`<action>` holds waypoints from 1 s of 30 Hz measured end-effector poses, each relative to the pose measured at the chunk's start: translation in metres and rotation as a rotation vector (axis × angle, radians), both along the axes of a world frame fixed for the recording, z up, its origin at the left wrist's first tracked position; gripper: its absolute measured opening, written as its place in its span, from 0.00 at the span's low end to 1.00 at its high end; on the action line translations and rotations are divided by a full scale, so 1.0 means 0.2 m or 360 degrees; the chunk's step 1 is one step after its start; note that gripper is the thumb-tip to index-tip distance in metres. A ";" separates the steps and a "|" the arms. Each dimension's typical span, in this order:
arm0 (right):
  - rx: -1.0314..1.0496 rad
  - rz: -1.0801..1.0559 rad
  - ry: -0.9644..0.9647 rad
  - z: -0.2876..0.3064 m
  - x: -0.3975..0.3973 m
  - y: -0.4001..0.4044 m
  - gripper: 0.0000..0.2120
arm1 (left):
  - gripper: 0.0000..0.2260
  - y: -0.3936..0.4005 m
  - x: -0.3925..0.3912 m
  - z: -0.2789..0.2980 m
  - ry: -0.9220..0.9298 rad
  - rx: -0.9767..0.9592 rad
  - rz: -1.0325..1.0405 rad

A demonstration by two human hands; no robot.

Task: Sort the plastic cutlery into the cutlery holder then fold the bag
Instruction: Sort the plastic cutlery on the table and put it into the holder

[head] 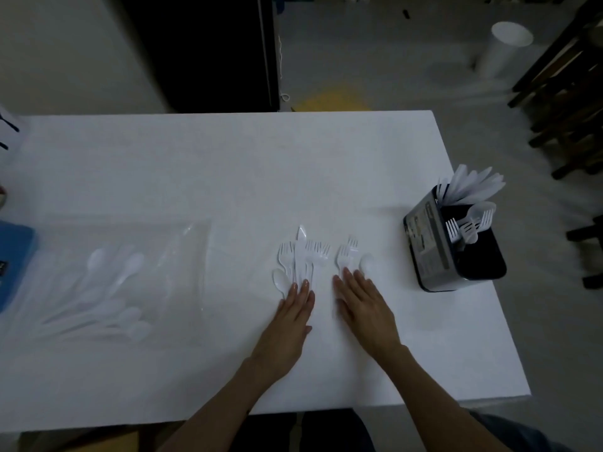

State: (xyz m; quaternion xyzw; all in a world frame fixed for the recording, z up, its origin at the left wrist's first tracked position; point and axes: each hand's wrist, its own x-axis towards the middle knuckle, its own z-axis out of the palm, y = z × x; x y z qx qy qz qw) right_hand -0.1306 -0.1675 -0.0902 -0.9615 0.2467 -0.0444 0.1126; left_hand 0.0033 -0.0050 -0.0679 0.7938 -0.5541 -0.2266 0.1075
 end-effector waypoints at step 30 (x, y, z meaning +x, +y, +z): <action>0.1003 -0.0933 -0.0144 0.22 0.40 0.21 0.07 | 0.08 -0.10 0.11 0.19 0.0507 -0.0661 0.1412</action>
